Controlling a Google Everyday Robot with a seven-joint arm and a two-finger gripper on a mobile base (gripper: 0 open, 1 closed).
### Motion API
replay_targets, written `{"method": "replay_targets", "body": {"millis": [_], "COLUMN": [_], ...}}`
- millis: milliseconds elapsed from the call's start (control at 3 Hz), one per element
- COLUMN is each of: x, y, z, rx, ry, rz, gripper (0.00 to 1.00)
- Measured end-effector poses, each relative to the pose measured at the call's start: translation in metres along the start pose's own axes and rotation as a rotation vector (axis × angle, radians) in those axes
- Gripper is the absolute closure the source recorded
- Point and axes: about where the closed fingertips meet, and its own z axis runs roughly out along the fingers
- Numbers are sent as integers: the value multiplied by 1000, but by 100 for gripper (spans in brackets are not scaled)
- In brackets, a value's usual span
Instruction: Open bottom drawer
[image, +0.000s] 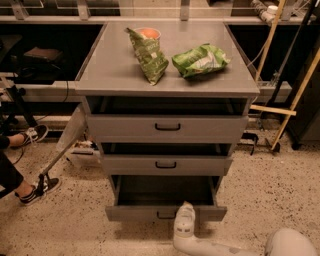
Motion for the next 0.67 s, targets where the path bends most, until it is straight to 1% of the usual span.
{"method": "replay_targets", "body": {"millis": [333,667], "x": [6,6], "y": [6,5], "z": [-6,-8], "rx": [12,12], "ry": [1,1], "rz": [8,8], "gripper": [100,100]}}
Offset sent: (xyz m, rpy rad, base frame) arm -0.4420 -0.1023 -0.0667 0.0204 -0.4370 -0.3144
